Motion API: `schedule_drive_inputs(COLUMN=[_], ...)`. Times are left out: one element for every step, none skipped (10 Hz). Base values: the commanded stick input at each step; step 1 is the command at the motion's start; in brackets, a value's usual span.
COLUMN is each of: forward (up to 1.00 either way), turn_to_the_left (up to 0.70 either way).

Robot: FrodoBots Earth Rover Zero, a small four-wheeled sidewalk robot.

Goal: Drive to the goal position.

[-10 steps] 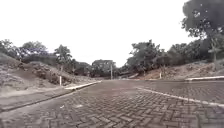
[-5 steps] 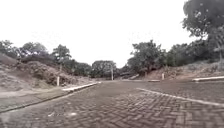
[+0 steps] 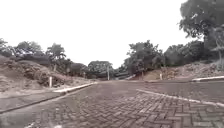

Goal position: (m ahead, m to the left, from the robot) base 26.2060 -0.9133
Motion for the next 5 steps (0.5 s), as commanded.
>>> schedule_drive_inputs(forward=[1.00,1.00,1.00,1.00,1.00], turn_to_the_left=[0.00,0.00,0.00,0.00,0.00])
